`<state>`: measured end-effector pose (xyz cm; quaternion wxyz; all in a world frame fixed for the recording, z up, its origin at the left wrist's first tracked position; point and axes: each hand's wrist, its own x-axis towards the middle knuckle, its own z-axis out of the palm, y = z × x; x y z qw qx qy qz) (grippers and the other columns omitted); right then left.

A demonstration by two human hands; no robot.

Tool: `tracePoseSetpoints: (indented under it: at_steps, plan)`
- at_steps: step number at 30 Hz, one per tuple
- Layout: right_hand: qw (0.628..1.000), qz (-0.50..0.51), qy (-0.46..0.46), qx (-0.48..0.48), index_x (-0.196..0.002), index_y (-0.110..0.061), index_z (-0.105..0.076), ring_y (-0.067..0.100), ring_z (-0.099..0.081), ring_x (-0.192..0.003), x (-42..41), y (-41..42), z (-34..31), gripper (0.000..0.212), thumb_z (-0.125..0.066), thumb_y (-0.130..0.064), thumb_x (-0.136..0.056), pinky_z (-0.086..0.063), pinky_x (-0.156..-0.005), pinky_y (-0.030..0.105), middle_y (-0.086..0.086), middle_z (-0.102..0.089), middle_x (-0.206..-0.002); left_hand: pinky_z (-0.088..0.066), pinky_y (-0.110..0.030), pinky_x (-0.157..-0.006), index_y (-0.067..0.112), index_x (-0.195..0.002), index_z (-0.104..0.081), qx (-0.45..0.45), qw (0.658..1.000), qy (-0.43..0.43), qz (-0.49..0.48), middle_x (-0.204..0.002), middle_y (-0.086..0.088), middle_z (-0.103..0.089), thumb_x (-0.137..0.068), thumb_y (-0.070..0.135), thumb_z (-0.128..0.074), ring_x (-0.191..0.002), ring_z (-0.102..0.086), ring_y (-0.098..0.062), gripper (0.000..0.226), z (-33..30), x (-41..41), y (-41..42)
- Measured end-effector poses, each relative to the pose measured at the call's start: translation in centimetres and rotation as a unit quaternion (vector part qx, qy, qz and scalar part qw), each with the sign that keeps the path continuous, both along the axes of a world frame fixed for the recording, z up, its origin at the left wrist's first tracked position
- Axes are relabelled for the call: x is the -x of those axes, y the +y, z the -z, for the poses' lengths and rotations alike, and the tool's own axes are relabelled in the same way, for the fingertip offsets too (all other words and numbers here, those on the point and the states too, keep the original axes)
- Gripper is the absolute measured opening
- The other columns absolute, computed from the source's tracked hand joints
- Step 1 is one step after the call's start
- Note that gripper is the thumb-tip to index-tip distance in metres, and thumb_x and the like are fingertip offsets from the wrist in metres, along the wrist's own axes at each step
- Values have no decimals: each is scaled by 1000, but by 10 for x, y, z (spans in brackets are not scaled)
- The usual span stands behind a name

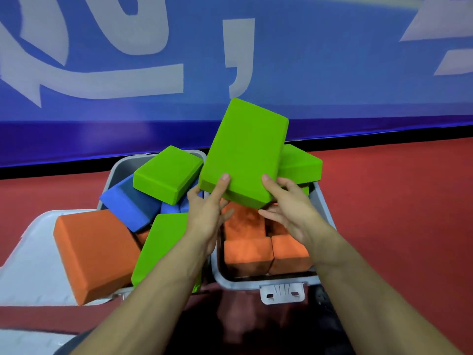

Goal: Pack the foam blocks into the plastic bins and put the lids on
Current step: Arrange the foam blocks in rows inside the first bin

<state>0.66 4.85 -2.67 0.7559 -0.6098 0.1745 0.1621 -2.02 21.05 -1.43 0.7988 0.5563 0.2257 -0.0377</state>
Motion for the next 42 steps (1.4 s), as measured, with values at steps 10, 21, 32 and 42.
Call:
tracePoseSetpoints:
  at_steps: [10,21,32,42]
  plan:
    - [928,-122,-72,344,-134,-12,-55,18,-62,-106,-34,5,60,52,-76,-28,-89,-45,-86,25,13,-64,-126,-55,-51,-98,20,-144,-33,-124,983,-47,-124,-100,7,-73,-74,35,-89,-95,-71,-12,91,9,-39,51]
    - [854,-184,-149,463,-149,-7,-40,22,-30,-148,-82,12,122,79,-80,-25,-84,-23,-120,28,12,-33,-159,-51,-18,-82,21,-139,-48,-291,938,-113,-152,-99,27,-61,-74,34,-89,-81,-56,21,78,-3,-53,75]
    - [807,-307,-151,481,-161,-13,-12,18,-20,-153,-145,-8,151,124,-91,-36,-68,-19,-125,34,3,-16,-167,-55,-18,-78,23,-135,-53,-280,940,-88,-174,-97,19,-68,-73,35,-89,-79,-63,14,72,12,-67,79]
    - [686,-371,-154,607,-140,-17,-47,29,-59,-108,-110,-14,161,75,-75,-54,-81,-49,-92,42,2,-36,-127,-55,-38,-94,23,-142,-48,-287,942,-77,-157,-108,11,-70,-66,47,-90,-100,-65,-7,90,19,-70,68]
